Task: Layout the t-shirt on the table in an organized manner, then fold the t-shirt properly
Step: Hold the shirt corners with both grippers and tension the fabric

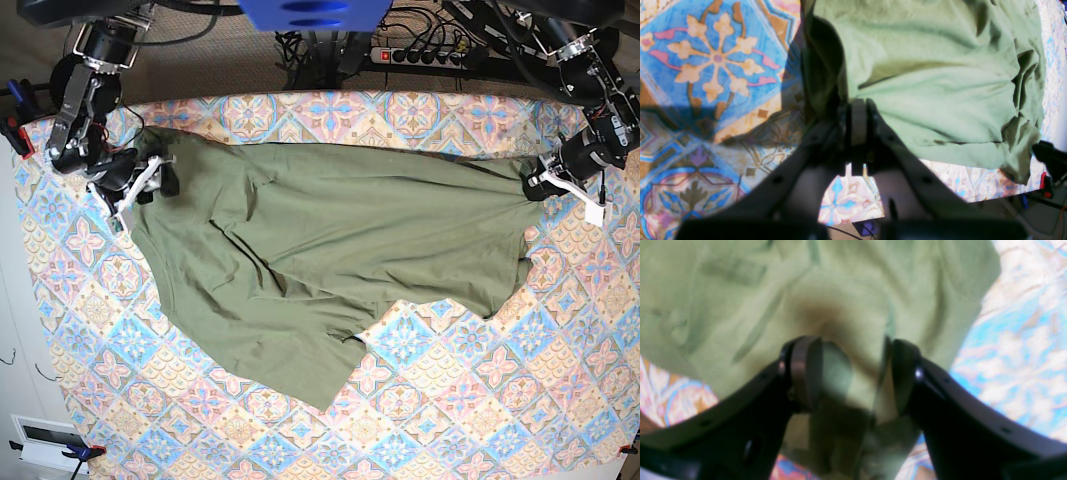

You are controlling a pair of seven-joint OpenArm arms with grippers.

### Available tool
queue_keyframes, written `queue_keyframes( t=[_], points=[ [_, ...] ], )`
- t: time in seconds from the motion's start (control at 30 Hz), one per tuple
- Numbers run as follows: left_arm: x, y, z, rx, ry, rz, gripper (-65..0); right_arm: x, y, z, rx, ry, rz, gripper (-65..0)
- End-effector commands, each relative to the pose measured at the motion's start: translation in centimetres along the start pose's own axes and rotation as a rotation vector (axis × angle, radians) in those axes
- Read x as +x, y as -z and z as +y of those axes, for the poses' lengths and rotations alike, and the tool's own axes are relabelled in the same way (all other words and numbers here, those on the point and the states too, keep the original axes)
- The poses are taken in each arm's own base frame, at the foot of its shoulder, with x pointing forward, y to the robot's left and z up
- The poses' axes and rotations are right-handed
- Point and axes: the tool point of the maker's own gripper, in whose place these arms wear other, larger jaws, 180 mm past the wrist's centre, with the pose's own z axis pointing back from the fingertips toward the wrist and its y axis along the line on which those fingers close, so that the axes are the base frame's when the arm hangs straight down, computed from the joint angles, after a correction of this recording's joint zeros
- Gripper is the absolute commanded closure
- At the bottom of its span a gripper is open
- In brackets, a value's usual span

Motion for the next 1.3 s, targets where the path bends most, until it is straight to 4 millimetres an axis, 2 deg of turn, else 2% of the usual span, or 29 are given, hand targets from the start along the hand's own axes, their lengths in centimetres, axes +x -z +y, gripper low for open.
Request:
queue_keyframes(
  t=[0.0,0.07,0.2,0.3,0.43,0.67,0.8,0.9,1.0,1.07,1.17,1.23,1.27],
  points=[
    [1.4,-0.6,-0.3,-0.008,0.025,-0.038,0.0,1.2,-0.6,-0.3,-0.005,-0.017,-0.039,-27.1],
    [1.4,-0.6,-0.3,-0.008,0.025,-0.038,0.0,0.8,-0.5,-0.1,0.0,-0.017,-0.03,-19.5],
    [1.6,-0.5,-0.4,-0.01,0.026,-0.043,0.0,0.7,-0.2,0.4,0.013,-0.027,-0.022,-0.1],
    [2.3,-0.5,-0.9,-0.019,0.033,-0.061,0.0,1.1,-0.8,-0.2,0.007,-0.009,-0.038,-1.5],
    [3.3,-0.4,-1.3,-0.032,0.038,-0.083,0.0,2.3,-4.0,-3.1,-0.018,0.139,-0.179,-1.4],
    [4.5,-0.5,-2.6,-0.083,0.038,-0.118,0.0,5.1,-9.2,-5.5,0.011,0.229,-0.388,-1.4],
    [6.5,-1.3,-4.3,-0.172,0.045,-0.165,0.0,6.3,-12.7,-7.5,-0.02,0.27,-0.518,-1.4],
    [8.2,-2.2,-6.4,-0.229,0.08,-0.214,0.0,9.2,-14.4,-7.9,-0.006,0.243,-0.614,-1.4],
    [10.1,-3.6,-8.8,-0.254,0.162,-0.282,0.0,10.3,-15.8,-8.3,-0.007,0.224,-0.655,-1.4],
    [10.4,-4.2,-9.8,-0.259,0.198,-0.3,0.0,10.3,-15.2,-7.8,0.011,0.201,-0.615,-1.4],
    [10.4,-4.6,-9.5,-0.239,0.222,-0.294,0.0,10.3,-12.4,-5.6,0.088,0.163,-0.529,-1.6],
    [10.0,-4.7,-8.8,-0.218,0.232,-0.273,0.0,9.5,-11.0,-5.0,0.093,0.152,-0.475,-4.4],
    [9.9,-4.7,-8.6,-0.213,0.232,-0.268,0.0,8.5,-10.5,-5.2,0.072,0.155,-0.438,-7.3]
  ],
)
